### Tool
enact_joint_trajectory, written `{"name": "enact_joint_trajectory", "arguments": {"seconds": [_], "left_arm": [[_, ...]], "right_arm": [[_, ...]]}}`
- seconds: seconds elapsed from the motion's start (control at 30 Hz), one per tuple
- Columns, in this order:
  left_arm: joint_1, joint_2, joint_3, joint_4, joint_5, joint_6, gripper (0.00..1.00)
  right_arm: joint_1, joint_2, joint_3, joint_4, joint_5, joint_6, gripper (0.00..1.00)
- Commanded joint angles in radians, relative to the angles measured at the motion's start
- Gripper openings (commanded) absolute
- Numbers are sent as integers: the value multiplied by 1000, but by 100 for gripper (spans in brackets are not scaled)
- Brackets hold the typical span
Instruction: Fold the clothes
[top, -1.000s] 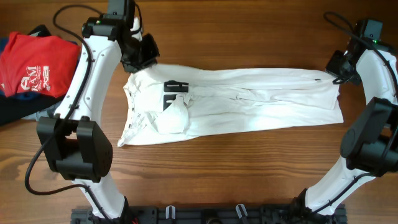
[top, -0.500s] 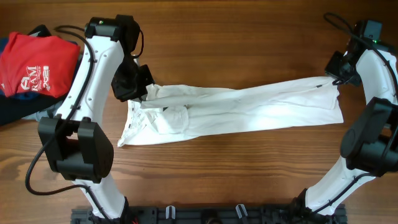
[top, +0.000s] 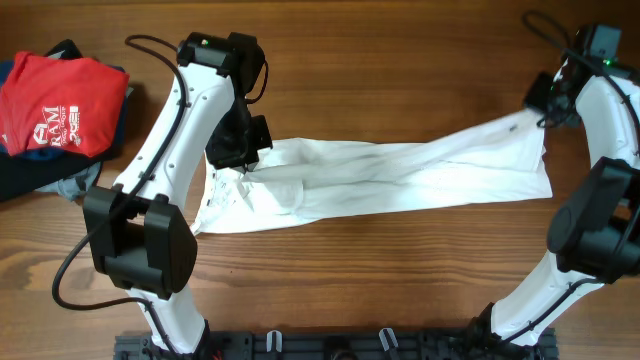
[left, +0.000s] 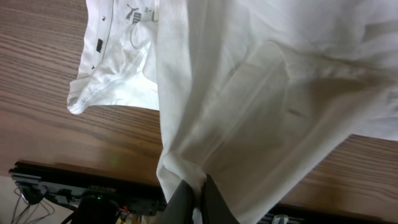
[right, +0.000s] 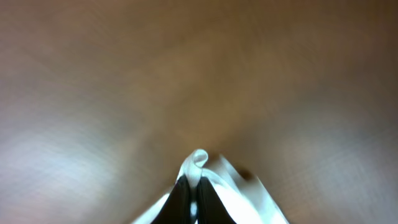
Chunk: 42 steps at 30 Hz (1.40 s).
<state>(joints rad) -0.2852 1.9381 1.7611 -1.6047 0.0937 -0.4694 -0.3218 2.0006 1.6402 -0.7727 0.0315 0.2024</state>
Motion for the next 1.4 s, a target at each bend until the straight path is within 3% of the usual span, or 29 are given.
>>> {"name": "enact_joint_trajectory", "arguments": {"seconds": [0.0,0.2,0.33,0.43,0.6,0.8,1.0,1.17,1.37], "left_arm": [[2,-27,-14,-1,-14,-13,4],[2,-28,-14,8,-14,-13,4],[2,-27,-14,6,-18,-13,4],[2,-27,-14,7,-26,-10,4],[2,-27,-14,7,-43,-10,4],[2,-27,-14,18,-69,-10,4],[2,-28,-14,19,-144,-23,4],[-3,-27,-14,19,-77,-36,4],[-128,-27,-14,48,-58,-6,4]], "right_arm": [[-5,-24,176,21,-53,-20,4],[-5,-23,179,-3,13,-47,4],[-5,-21,165,-151,82,-45,4],[-5,-21,90,-261,127,-45,4],[-5,-21,-56,-291,160,-41,4],[-10,-21,-93,-356,342,63,4],[-18,-21,-94,-411,352,86,5],[-18,-20,-94,-410,243,41,5],[-18,-13,-94,-410,212,29,5]]}}
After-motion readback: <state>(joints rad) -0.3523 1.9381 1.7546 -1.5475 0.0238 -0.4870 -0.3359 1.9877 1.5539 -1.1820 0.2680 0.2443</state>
